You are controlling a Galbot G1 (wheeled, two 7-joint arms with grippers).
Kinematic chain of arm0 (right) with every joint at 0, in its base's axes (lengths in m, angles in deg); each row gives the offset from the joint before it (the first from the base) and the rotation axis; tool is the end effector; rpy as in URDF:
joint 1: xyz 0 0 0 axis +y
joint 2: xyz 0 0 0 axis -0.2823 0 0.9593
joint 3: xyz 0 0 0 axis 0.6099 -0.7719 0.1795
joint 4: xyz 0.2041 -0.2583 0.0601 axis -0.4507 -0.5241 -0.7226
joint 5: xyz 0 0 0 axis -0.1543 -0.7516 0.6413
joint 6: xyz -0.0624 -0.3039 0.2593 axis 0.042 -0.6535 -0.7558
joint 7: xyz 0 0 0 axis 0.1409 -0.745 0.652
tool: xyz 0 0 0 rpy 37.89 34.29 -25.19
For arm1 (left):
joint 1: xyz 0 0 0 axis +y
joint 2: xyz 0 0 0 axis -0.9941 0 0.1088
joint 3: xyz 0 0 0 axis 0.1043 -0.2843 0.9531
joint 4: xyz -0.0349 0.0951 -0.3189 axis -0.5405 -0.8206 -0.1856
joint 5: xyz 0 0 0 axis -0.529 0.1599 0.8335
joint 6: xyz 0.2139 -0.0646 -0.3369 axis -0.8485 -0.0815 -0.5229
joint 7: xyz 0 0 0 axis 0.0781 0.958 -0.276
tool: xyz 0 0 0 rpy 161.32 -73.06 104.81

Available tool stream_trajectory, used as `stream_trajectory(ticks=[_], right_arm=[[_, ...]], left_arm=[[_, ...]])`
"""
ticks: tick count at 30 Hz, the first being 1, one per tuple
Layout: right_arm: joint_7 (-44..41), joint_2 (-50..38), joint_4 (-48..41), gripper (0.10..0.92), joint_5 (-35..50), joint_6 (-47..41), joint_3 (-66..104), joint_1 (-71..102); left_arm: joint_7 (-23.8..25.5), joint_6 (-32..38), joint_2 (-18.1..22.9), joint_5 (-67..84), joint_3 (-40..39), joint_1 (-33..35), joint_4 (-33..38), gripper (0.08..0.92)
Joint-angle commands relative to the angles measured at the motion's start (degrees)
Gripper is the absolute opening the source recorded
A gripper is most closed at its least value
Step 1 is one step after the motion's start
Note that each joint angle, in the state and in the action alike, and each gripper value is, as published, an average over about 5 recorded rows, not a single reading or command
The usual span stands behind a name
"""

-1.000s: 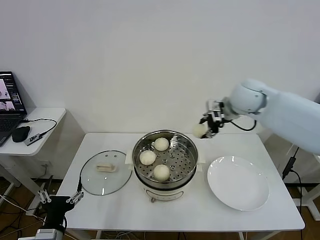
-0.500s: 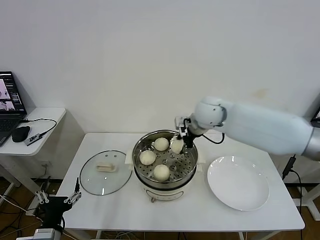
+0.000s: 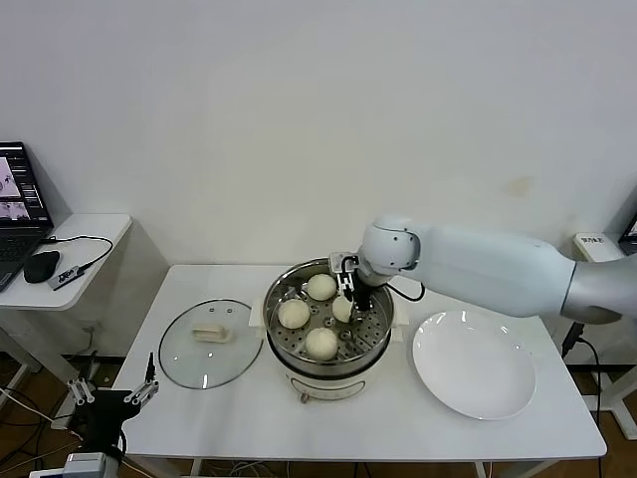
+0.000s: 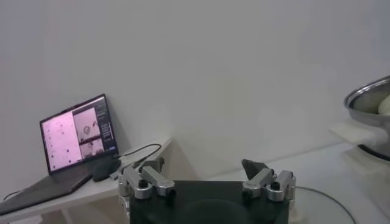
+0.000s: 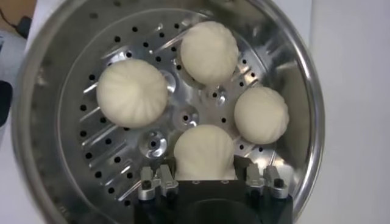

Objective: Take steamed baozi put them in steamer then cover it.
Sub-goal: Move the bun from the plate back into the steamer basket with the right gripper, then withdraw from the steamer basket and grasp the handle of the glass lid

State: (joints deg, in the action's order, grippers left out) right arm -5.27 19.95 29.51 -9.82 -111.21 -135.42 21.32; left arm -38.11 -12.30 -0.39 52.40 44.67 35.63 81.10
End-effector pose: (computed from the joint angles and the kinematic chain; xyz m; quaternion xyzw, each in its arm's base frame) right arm 0.5249 0.1421 -0.1216 0.5029 -0.5637 0.5570 0.3451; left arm 0.1901 0.0984 -0.2571 0.0975 -0.9765 -0.1847 0.0532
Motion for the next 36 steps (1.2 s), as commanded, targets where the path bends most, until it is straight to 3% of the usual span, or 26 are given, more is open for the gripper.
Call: stream_trajectory(ticks=[1,13,21,24,36], right_arm=[[0.11,1.37,-1.27,0.594,-1.32,-0.50,-0.52,1.11],[-0.52,0.07,-0.48,0.599,-2.38,-0.61,0.21,1.12],[0.76,-3.23,3.14,0.782,-0.23,-0.70,3.69,0.17],[2.26,-5.69,5.74,0.816,1.05,-0.76,5.65,0.17],[24.58,-19.74,18.77,0.823,10.95,4.27,19.61,12.53]], left_arm=[[0.03,0.05,-0.04,0.06,0.15,-0.05,-0.03,0.823],[-0.01,0.03,0.25,0.02,0.07,-0.10,0.02,0.823],[0.00,0.00,0.23,0.04,0.03,-0.34,0.01,0.823],[0.01,-0.02,0.22,0.03,-0.07,-0.54,-0.11,0.823],[0.03,-0.02,0.40,-0.12,-0.94,-1.24,-0.54,0.823]])
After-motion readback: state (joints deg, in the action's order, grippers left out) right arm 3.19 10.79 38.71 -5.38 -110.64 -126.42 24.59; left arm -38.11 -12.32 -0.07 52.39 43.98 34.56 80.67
